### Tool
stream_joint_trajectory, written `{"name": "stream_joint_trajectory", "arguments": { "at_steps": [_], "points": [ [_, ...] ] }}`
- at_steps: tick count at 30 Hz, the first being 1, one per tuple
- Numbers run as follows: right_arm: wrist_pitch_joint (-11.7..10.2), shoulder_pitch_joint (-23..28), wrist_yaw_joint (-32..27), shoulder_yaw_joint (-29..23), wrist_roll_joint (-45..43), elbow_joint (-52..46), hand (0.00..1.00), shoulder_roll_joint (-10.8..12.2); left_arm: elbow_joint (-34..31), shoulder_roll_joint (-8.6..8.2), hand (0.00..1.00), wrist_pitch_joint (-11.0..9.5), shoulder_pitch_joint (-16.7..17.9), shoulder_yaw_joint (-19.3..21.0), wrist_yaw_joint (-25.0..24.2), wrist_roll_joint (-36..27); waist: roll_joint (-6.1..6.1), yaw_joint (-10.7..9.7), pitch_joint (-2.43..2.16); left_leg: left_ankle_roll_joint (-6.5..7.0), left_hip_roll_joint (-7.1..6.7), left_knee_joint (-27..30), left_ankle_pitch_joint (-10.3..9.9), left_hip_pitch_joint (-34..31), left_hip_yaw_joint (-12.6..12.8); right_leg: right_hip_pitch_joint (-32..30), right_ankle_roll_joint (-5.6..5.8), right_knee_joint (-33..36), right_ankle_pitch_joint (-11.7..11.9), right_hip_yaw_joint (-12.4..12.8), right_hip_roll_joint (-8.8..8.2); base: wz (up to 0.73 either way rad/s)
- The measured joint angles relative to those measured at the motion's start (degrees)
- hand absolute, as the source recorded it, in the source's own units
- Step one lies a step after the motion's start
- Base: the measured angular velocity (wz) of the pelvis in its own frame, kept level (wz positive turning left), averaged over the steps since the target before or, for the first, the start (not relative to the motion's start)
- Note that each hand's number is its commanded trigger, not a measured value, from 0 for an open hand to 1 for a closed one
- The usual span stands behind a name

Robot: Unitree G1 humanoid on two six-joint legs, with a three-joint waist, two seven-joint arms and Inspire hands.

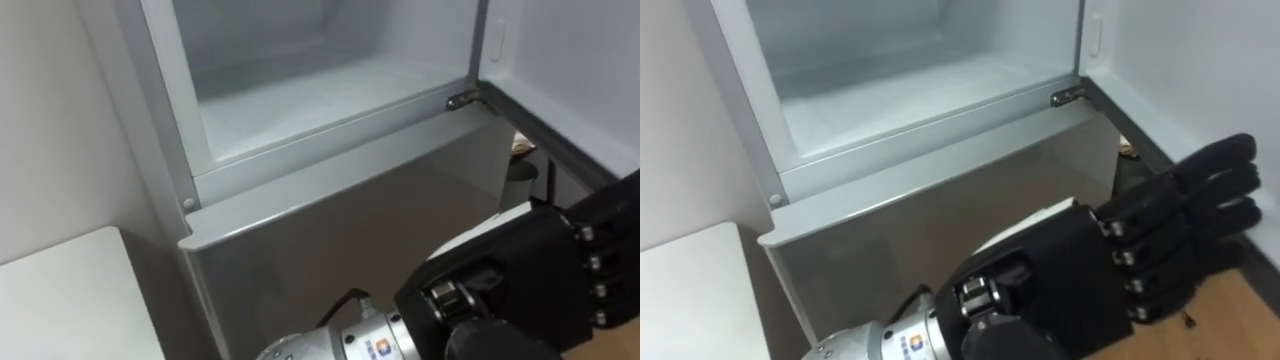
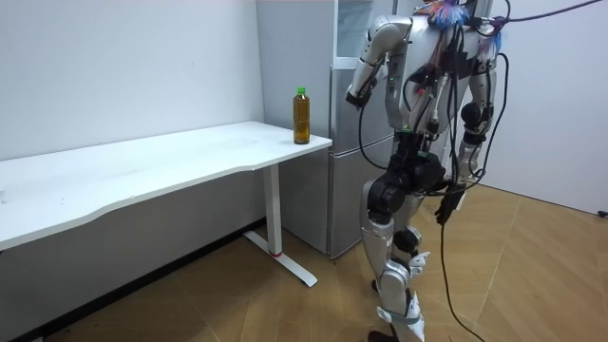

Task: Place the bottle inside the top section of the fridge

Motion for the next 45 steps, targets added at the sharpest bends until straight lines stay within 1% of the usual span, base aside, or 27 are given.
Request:
{"name": "stream_joint_trajectory", "arguments": {
  "at_steps": [3,7,12,16,24,27,28,29,30,31,32,33,34,35,36,37,38,39,40,41,42,44,45],
  "points": [
    [0.0,-0.3,0.1,0.0,0.0,0.2,0.00,0.0,0.7,-0.67,0.00,0.0,-0.4,-0.1,0.0,0.0,0.25,-0.3,0.01,0.00,-0.03,0.0,0.0,0.0,0.1,0.0,0.01,0.0,0.0,0.1,0.00,0.00],
    [0.0,-1.0,0.1,-0.1,0.0,0.5,0.00,0.0,0.7,-0.79,0.00,-0.9,-0.4,-0.2,0.0,0.1,1.01,-1.3,0.29,0.00,-0.04,0.3,0.0,0.1,0.1,0.1,0.01,0.0,0.0,0.2,0.00,0.00],
    [0.0,-1.7,0.1,-0.1,-0.1,1.2,0.00,0.1,2.2,-1.61,0.00,-1.7,-0.4,-0.2,0.0,0.1,1.03,-2.4,0.37,0.01,-0.07,0.7,0.0,0.0,0.1,0.1,0.00,0.1,0.0,0.6,0.00,0.00],
    [0.0,-1.5,0.1,-0.1,-0.3,1.5,0.00,0.1,3.4,-2.64,0.00,-1.7,-0.4,-0.2,0.0,0.1,0.98,-2.5,0.40,0.06,-0.11,0.4,-0.1,0.0,0.1,0.0,0.14,0.2,0.2,1.2,0.23,0.00],
    [0.1,-1.8,-0.1,0.1,-0.7,2.2,0.00,0.0,3.6,-2.48,0.00,-1.8,-0.4,-0.3,-0.2,0.1,0.92,-2.1,0.44,0.08,-0.12,0.1,-0.2,0.1,-0.2,0.2,0.08,0.3,0.4,1.1,0.20,0.00],
    [0.2,-1.9,-0.1,0.5,0.3,2.2,0.00,0.0,3.6,-1.41,0.00,-1.5,-0.3,-0.2,0.1,0.1,0.69,-1.1,0.59,0.09,-0.15,0.1,-0.2,0.1,-0.4,0.2,0.07,0.3,0.4,0.1,-0.15,0.01],
    [0.3,-1.9,-0.1,0.5,0.1,2.2,0.00,0.0,3.6,-0.65,0.00,-1.0,0.2,-0.3,0.0,0.2,0.58,-0.4,0.67,0.10,-0.18,0.2,-0.2,0.0,-0.7,0.2,0.04,0.4,0.3,-0.1,-0.21,0.06],
    [0.4,-2.1,-0.1,0.5,0.0,2.2,0.00,0.0,3.7,0.35,0.00,-0.6,1.2,-0.3,0.0,0.4,0.43,0.2,0.78,0.10,-0.19,0.3,-0.2,0.0,-0.9,0.1,0.01,0.7,0.3,-0.3,-0.27,0.08],
    [0.4,-2.2,-0.1,0.5,0.0,2.2,0.00,0.0,3.7,0.86,0.00,-0.3,1.7,-0.3,0.0,0.6,0.30,0.6,0.86,0.10,-0.20,0.3,-0.1,-0.1,-1.1,0.1,-0.01,0.9,0.2,-0.5,-0.33,0.20],
    [0.5,-2.4,-0.1,0.4,0.0,2.2,0.00,0.1,4.0,1.70,0.00,0.0,2.9,-0.3,0.0,0.9,-0.02,1.0,0.99,0.11,-0.21,0.7,-0.1,-0.3,-1.9,0.2,-0.04,1.3,-0.2,-1.2,-0.58,0.33],
    [0.5,-2.5,-0.1,0.4,0.0,2.2,0.00,0.4,4.3,2.33,0.00,0.1,4.6,-0.2,-0.1,2.3,-0.43,1.3,0.95,0.14,-0.22,1.0,-0.1,-0.5,-2.6,0.3,-0.12,1.5,-0.4,-2.0,-0.82,0.36],
    [0.5,-2.6,-0.1,0.4,0.0,2.2,0.00,0.7,4.3,2.66,0.00,0.2,5.4,-0.2,-0.1,3.1,-0.72,1.7,0.94,0.15,-0.24,1.2,0.0,-0.6,-3.1,0.3,-0.15,1.6,-0.5,-2.1,-0.89,0.29],
    [0.5,-2.8,-0.1,0.4,0.0,2.2,0.00,1.2,4.3,3.17,0.00,0.4,7.0,-0.2,-0.1,4.8,-1.34,2.6,0.96,0.15,-0.25,1.2,0.2,-0.7,-3.5,0.2,-0.23,1.6,-0.5,-2.6,-1.06,0.27],
    [0.5,-2.9,-0.1,0.5,0.0,2.2,0.00,1.6,4.3,3.69,0.00,1.0,8.8,-0.2,-0.1,5.9,-1.88,3.6,0.77,0.14,-0.24,1.3,0.4,-1.1,-4.2,0.4,-0.31,1.3,-0.6,-3.6,-1.35,0.27],
    [0.5,-3.0,-0.1,0.5,0.0,2.2,0.00,1.8,4.3,4.05,0.00,1.1,9.8,-0.2,-0.1,6.2,-2.19,4.0,0.79,0.13,-0.24,1.4,0.5,-1.2,-4.6,0.5,-0.34,1.1,-0.6,-3.8,-1.42,0.29],
    [0.4,-3.0,-0.1,0.5,-0.3,2.3,0.00,2.1,4.4,4.57,0.00,1.2,12.1,0.0,-0.1,7.6,-2.70,5.0,0.76,0.13,-0.19,1.8,0.6,-1.5,-5.0,0.6,-0.39,1.0,-0.6,-4.1,-1.54,0.17],
    [-0.2,-2.9,-0.2,0.5,-0.9,2.3,0.00,2.2,4.4,5.16,0.00,1.2,14.5,0.1,-0.1,9.5,-2.88,6.3,0.68,0.13,-0.12,2.1,0.6,-1.5,-5.2,0.8,-0.43,0.9,-0.6,-4.4,-1.59,0.15],
    [-0.4,-2.8,-0.2,0.5,-1.3,2.4,0.00,2.2,4.5,5.53,0.00,1.2,15.6,0.2,-0.1,10.3,-2.93,6.9,0.66,0.13,-0.12,2.1,0.6,-1.5,-5.4,1.0,-0.44,0.8,-0.6,-4.6,-1.65,0.20],
    [-0.7,-2.8,-0.6,0.5,-1.8,2.4,0.00,2.3,4.6,6.27,0.00,1.3,17.4,0.5,-0.1,11.6,-3.19,7.5,0.63,0.14,-0.16,2.1,0.6,-1.8,-6.2,1.2,-0.43,0.4,-0.6,-5.3,-1.87,0.27],
    [-0.8,-2.8,-0.7,0.5,-2.3,2.1,0.00,2.3,4.6,6.97,0.00,1.3,18.8,1.2,-0.1,12.3,-3.45,8.7,0.52,0.21,-0.23,2.1,0.7,-2.0,-6.6,1.2,-0.41,0.3,-0.6,-5.9,-2.10,0.26],
    [-0.8,-2.8,-0.6,0.5,-2.4,1.9,0.00,2.4,4.6,7.26,0.00,1.3,19.6,1.6,-0.1,12.8,-3.61,9.0,0.46,0.20,-0.25,2.1,0.8,-2.1,-6.8,1.2,-0.40,0.3,-0.6,-6.0,-2.16,0.18],
    [-0.8,-2.7,0.1,0.7,-2.4,1.7,0.00,2.5,4.7,9.38,0.00,1.4,22.6,2.5,0.1,14.7,-4.32,10.5,-0.08,0.13,-0.24,2.2,0.9,-2.4,-7.9,1.3,-0.50,0.1,-0.7,-7.0,-2.35,0.21],
    [-0.8,-2.7,0.1,1.1,-2.3,1.7,0.00,2.5,4.8,9.76,0.00,1.4,23.1,2.6,0.1,15.1,-4.35,10.9,-0.17,0.11,-0.24,2.2,1.0,-2.4,-8.1,1.5,-0.51,0.0,-0.7,-7.3,-2.44,0.26]
  ]
}}
